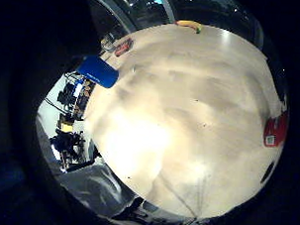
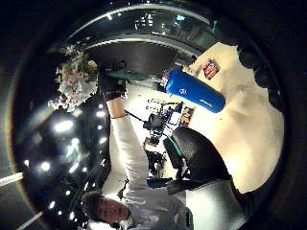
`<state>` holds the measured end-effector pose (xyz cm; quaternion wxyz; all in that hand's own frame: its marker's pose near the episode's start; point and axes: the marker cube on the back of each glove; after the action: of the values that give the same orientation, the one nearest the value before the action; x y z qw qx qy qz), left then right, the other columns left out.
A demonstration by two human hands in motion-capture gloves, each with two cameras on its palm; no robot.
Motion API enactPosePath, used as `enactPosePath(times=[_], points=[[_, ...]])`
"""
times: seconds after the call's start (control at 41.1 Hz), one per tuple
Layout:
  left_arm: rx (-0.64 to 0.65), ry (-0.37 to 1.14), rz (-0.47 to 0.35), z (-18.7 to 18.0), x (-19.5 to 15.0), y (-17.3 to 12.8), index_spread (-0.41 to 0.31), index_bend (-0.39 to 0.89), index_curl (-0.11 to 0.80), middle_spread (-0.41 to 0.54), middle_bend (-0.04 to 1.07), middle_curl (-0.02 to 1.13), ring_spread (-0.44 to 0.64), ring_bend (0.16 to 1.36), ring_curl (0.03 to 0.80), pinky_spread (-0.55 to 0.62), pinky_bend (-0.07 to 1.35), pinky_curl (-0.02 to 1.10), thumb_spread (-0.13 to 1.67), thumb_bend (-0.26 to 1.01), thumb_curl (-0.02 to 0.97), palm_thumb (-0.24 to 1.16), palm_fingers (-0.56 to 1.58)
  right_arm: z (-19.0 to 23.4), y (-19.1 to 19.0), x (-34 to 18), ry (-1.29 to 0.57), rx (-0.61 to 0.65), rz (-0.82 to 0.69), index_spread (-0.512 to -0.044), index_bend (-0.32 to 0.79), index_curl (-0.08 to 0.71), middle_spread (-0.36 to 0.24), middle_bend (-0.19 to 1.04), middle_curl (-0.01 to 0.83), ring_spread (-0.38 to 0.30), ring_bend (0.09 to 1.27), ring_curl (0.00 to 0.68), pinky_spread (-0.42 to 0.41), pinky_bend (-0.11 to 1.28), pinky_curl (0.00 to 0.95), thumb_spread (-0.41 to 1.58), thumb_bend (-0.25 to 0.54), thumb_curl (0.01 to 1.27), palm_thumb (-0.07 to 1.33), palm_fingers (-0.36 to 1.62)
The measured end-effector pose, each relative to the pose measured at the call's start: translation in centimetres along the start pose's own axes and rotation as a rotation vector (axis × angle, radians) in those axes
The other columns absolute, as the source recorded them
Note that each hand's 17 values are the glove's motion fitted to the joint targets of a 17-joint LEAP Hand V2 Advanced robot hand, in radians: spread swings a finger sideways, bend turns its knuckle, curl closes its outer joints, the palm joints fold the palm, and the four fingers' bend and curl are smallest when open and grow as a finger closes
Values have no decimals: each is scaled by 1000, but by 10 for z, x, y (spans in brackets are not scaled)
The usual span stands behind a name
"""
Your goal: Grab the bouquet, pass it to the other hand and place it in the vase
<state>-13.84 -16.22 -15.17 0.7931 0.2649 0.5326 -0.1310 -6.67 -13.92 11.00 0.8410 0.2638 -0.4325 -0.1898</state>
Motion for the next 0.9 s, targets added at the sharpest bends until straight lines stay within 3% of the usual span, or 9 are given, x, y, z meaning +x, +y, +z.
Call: enactPosePath(times=[0.219, 0.365, 0.584, 0.657, 0.706, 0.73, 0.779, 0.827, 0.9], points=[[-14, 4, -27, 0, -10, -3, -240, 276, 585, -292, 668, 599, -342, 795, 495, -373, 645, 504, 599, -34, 671, 894, 1324, -3, 15, -6, 51, -61, 255, -325, 75, 138, -103, 246, 419, -162, 605, 398, -25, 595, 347, 998, -26, 357, 601, 746], [-7, -15, -50, 0, -17, -3, -240, 273, 588, -297, 665, 602, -342, 793, 495, -375, 647, 503, 600, -33, 669, 894, 1326, 0, 4, 12, 114, -1, 73, -324, 77, 141, -102, 241, 418, -162, 601, 396, -12, 581, 344, 1006, -25, 353, 602, 750], [-72, -71, -125, -3, -50, 2, -253, 233, 579, -300, 659, 600, -350, 776, 491, -392, 673, 504, 621, -73, 646, 809, 1326, -2, 6, 18, 126, 33, 76, -324, 77, 142, -94, 249, 419, -163, 598, 396, 6, 550, 340, 1011, -25, 348, 605, 752], [-240, -104, -174, -9, -75, 14, -161, 42, 513, -261, 636, 587, -297, 711, 465, -305, 510, 456, 736, -91, 590, 695, 877, -5, 6, 24, 133, 61, 33, -324, 82, 145, -92, 256, 421, -161, 593, 397, 20, 532, 338, 1016, -24, 345, 607, 745], [-357, -104, -158, -19, -80, 35, -70, 8, 495, -184, 658, 629, -157, 645, 507, -102, 386, 484, 768, -92, 556, 637, 269, -6, 9, 25, 117, 60, 33, -323, 83, 148, -91, 258, 421, -160, 591, 396, 31, 522, 338, 1019, -25, 344, 605, 747], [-380, -128, -142, -25, -83, 47, -32, -8, 482, -107, 572, 631, -62, 646, 537, -9, 426, 519, 779, -96, 540, 602, -33, -6, 13, 24, 101, 53, 47, -323, 83, 149, -91, 259, 421, -159, 590, 396, 33, 515, 335, 1019, -25, 343, 605, 747], [-350, -233, -151, -34, -99, 63, 18, 20, 449, -25, 503, 613, 38, 639, 516, 100, 427, 500, 798, -81, 518, 570, -156, -6, 21, 21, 53, 25, 109, -322, 82, 150, -87, 259, 421, -159, 589, 395, 38, 510, 335, 1021, -25, 342, 605, 747], [-334, -277, -239, -42, -122, 73, 60, 20, 400, 92, 329, 518, 144, 589, 433, 193, 420, 438, 811, -73, 499, 541, -299, -6, 32, 17, -15, -18, 213, -318, 84, 151, -86, 263, 422, -159, 589, 395, 42, 497, 333, 1025, -24, 342, 607, 748], [-369, -220, -371, -54, -151, 88, 103, 14, 340, 200, 233, 430, 252, 553, 363, 299, 399, 375, 824, -55, 479, 526, -268, -5, 44, 23, -54, -50, 334, -314, 86, 155, -84, 261, 421, -158, 585, 394, 46, 489, 333, 1028, -23, 342, 610, 752]])
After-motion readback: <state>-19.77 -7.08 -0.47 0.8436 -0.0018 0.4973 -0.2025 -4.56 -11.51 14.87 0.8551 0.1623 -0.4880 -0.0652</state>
